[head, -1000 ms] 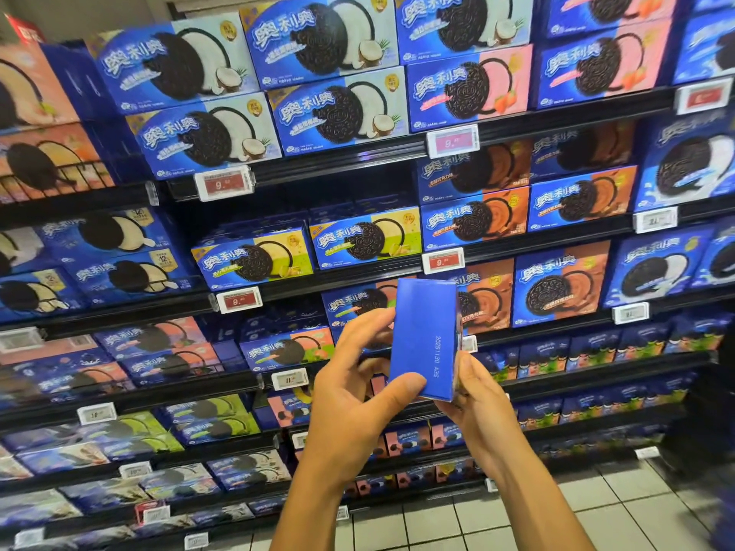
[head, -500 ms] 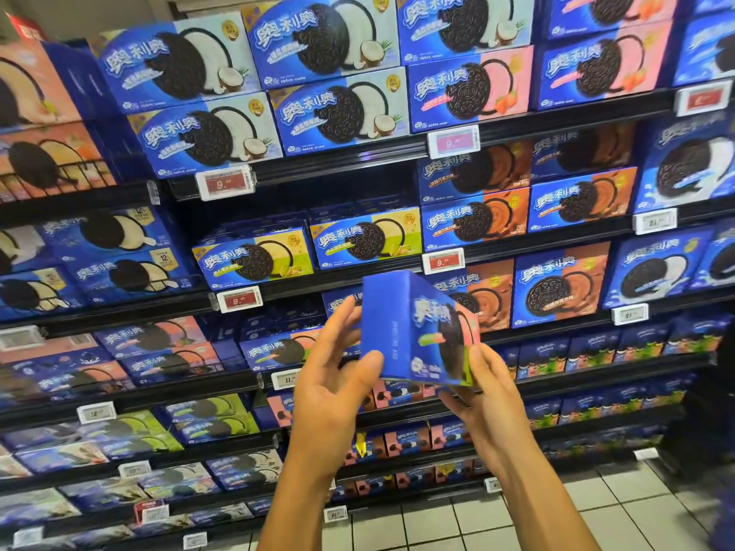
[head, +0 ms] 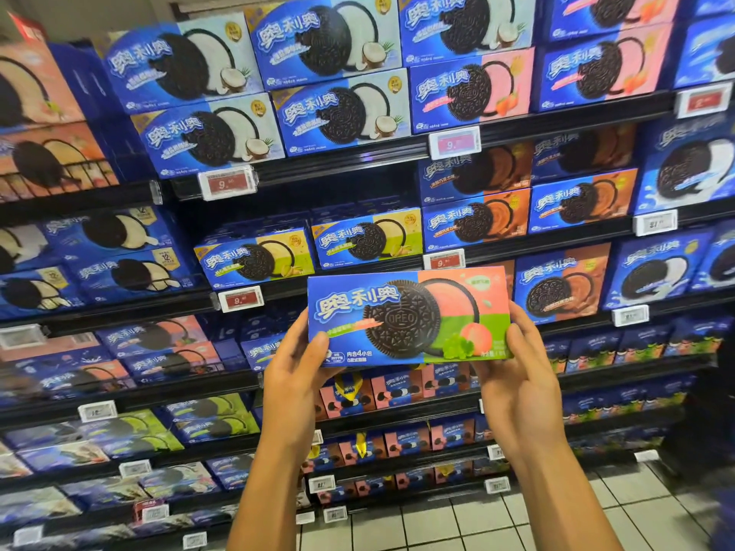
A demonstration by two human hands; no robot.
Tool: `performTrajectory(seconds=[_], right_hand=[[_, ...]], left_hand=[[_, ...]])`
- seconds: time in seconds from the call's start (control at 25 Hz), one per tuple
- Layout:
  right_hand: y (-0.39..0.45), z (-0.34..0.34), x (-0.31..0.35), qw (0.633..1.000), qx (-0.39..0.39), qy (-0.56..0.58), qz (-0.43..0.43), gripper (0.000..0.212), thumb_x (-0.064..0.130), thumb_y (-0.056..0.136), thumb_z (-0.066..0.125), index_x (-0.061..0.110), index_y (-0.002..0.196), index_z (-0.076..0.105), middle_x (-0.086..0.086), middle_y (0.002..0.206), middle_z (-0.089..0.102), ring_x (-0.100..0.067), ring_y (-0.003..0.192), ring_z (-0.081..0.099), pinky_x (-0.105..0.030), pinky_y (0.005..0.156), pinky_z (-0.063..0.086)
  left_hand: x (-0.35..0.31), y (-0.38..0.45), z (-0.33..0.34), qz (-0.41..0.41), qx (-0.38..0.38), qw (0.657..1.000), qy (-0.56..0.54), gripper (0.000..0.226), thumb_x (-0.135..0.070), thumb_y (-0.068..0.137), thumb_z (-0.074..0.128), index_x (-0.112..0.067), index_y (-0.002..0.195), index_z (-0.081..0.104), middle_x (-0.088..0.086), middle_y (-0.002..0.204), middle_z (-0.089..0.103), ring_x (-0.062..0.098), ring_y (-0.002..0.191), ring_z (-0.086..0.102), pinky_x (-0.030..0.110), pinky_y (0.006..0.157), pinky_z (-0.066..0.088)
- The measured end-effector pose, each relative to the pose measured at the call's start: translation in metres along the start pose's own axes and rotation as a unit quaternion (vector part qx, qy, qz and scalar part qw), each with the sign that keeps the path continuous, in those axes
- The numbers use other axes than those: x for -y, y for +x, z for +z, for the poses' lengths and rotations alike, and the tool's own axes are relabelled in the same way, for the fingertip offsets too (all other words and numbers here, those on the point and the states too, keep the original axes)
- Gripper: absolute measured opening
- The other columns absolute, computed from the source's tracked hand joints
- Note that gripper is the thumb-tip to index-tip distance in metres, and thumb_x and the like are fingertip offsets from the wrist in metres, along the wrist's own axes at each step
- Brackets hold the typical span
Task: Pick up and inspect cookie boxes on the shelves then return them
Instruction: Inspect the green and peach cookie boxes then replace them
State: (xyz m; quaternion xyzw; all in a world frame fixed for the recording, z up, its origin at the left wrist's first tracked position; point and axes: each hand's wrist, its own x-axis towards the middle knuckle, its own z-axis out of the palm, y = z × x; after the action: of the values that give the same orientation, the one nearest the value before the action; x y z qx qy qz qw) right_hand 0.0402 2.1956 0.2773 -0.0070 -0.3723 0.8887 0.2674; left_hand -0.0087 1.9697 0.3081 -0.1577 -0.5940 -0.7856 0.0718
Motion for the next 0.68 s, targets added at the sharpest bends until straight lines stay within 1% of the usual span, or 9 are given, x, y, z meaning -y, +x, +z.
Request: performTrajectory(seconds=[0.12, 0.24, 0.28, 0.36, 0.44, 0.52, 0.56, 0.64, 0.68], right_hand=[[-0.002, 0.002, 0.003, 0.999, 0.009, 0.036, 0.035, 0.046, 0.029, 0.091, 0.059, 0.016, 0.135, 0.058, -0.006, 0.125, 0.066, -0.018, 0.099, 0.062, -0.031, 0.082, 0.049], [-0.003, 0.005, 0.006, 0.994, 0.034, 0.073, 0.077, 0.038, 0.035, 0.095, 0.054, 0.015, 0.125, 0.066, -0.009, 0.127, 0.066, -0.021, 0.105, 0.062, -0.029, 0.083, 0.054], [-0.003, 0.005, 0.005, 0.991, 0.037, 0.086, 0.092, 0.04, 0.034, 0.096, 0.052, 0.015, 0.129, 0.064, -0.01, 0.132, 0.064, -0.024, 0.111, 0.061, -0.032, 0.088, 0.054], [-0.003, 0.006, 0.004, 0.986, 0.051, 0.108, 0.115, 0.05, 0.032, 0.097, 0.05, 0.016, 0.144, 0.051, -0.013, 0.144, 0.056, -0.033, 0.127, 0.055, -0.045, 0.101, 0.049], [-0.004, 0.008, 0.004, 0.982, 0.081, 0.113, 0.128, 0.053, 0.033, 0.099, 0.048, 0.018, 0.15, 0.043, -0.015, 0.146, 0.054, -0.038, 0.132, 0.052, -0.054, 0.105, 0.045], [-0.007, 0.013, 0.006, 0.982, 0.106, 0.095, 0.124, 0.049, 0.033, 0.101, 0.045, 0.02, 0.149, 0.044, -0.014, 0.143, 0.057, -0.037, 0.127, 0.057, -0.053, 0.103, 0.049], [-0.009, 0.016, 0.007, 0.984, 0.112, 0.075, 0.114, 0.047, 0.032, 0.101, 0.045, 0.019, 0.147, 0.047, -0.013, 0.14, 0.059, -0.034, 0.123, 0.061, -0.051, 0.101, 0.051], [-0.014, 0.024, 0.007, 0.991, 0.103, 0.006, 0.085, 0.044, 0.033, 0.098, 0.048, 0.021, 0.14, 0.055, -0.013, 0.133, 0.065, -0.028, 0.114, 0.065, -0.047, 0.098, 0.054], [-0.016, 0.03, 0.005, 0.993, 0.093, -0.045, 0.064, 0.042, 0.035, 0.096, 0.051, 0.024, 0.135, 0.06, -0.012, 0.129, 0.067, -0.025, 0.111, 0.065, -0.044, 0.097, 0.055]], left_hand=[[0.003, 0.002, -0.003, -0.005, -0.008, 1.0, -0.006, 0.049, -0.035, 0.084, 0.062, -0.026, 0.133, 0.059, -0.001, 0.121, 0.071, 0.017, 0.102, 0.07, 0.027, 0.074, 0.057], [0.007, 0.002, -0.007, -0.009, -0.011, 1.0, 0.001, 0.044, -0.034, 0.087, 0.06, -0.026, 0.131, 0.059, -0.001, 0.119, 0.071, 0.016, 0.101, 0.07, 0.027, 0.075, 0.058], [0.008, 0.003, -0.008, -0.01, -0.009, 1.0, 0.005, 0.044, -0.034, 0.088, 0.059, -0.026, 0.131, 0.059, -0.002, 0.12, 0.071, 0.016, 0.102, 0.07, 0.027, 0.075, 0.058], [0.012, 0.004, -0.009, -0.016, 0.001, 1.0, 0.009, 0.044, -0.035, 0.089, 0.059, -0.026, 0.132, 0.058, -0.002, 0.121, 0.07, 0.015, 0.103, 0.07, 0.027, 0.076, 0.057], [0.014, 0.006, -0.009, -0.032, 0.005, 0.999, 0.007, 0.044, -0.035, 0.089, 0.058, -0.023, 0.132, 0.058, 0.0, 0.122, 0.07, 0.015, 0.103, 0.069, 0.029, 0.077, 0.058], [0.013, 0.01, -0.009, -0.067, 0.002, 0.998, 0.022, 0.04, -0.033, 0.094, 0.055, -0.023, 0.133, 0.057, 0.0, 0.126, 0.067, 0.013, 0.105, 0.068, 0.032, 0.08, 0.057], [0.012, 0.012, -0.009, -0.086, -0.005, 0.995, 0.057, 0.038, -0.032, 0.098, 0.053, -0.025, 0.135, 0.055, -0.002, 0.131, 0.064, 0.011, 0.108, 0.066, 0.032, 0.084, 0.055], [0.008, 0.012, -0.01, -0.106, -0.03, 0.977, 0.182, 0.041, -0.035, 0.098, 0.056, -0.034, 0.138, 0.049, -0.011, 0.139, 0.054, 0.007, 0.119, 0.056, 0.031, 0.091, 0.045], [0.003, 0.009, -0.007, -0.105, -0.029, 0.97, 0.215, 0.042, -0.042, 0.095, 0.059, -0.039, 0.135, 0.05, -0.015, 0.139, 0.051, 0.006, 0.123, 0.051, 0.031, 0.093, 0.04]])
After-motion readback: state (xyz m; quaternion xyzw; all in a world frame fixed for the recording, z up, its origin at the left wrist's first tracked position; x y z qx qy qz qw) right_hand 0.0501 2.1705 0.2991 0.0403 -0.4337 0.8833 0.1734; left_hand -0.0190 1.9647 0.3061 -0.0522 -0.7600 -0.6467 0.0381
